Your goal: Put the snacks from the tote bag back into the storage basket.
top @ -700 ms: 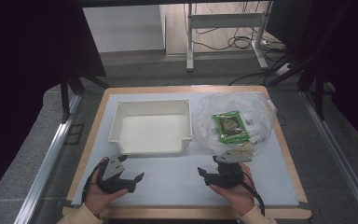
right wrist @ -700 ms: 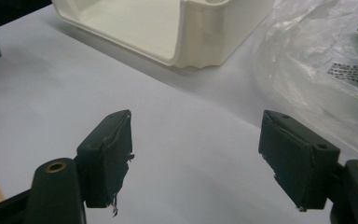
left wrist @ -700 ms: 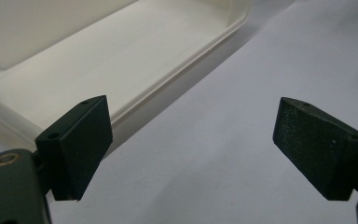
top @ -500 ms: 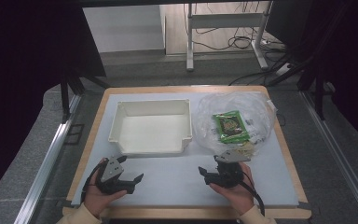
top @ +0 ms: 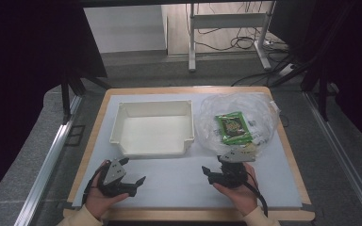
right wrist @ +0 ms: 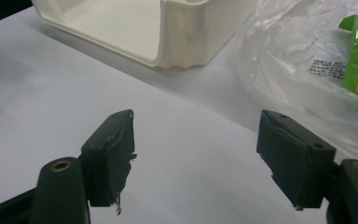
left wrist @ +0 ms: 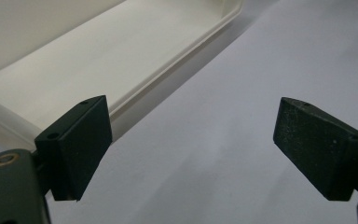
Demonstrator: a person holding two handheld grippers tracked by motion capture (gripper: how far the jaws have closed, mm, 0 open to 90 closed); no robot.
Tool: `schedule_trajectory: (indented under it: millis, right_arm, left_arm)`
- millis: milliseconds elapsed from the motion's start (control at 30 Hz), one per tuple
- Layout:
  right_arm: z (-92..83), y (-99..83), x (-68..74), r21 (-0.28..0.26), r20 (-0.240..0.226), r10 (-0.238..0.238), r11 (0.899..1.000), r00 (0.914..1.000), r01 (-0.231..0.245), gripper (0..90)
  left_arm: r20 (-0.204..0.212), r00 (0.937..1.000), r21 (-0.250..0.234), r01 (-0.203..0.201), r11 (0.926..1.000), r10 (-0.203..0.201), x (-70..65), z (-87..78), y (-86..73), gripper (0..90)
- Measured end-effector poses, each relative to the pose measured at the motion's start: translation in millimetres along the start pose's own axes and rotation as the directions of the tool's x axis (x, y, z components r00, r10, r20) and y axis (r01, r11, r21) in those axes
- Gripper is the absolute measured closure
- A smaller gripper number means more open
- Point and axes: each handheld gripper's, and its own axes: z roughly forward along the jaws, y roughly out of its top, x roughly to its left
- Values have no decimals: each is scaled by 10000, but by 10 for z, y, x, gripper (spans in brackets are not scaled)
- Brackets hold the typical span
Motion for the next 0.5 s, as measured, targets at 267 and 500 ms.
schedule_trajectory:
  millis: [267, 500]
  right_arm:
    - [5, 13, -5, -66, 94, 5, 10000, 10000, -4, 283]
    - [5, 48, 9, -117, 58, -80, 9999, 10000, 80, 279]
  left_arm:
    - [-103, 9999, -46, 47, 10000, -47, 10, -25, -10, 115]
    - [-121, 9999, -80, 58, 10000, -59, 10, -24, -11, 115]
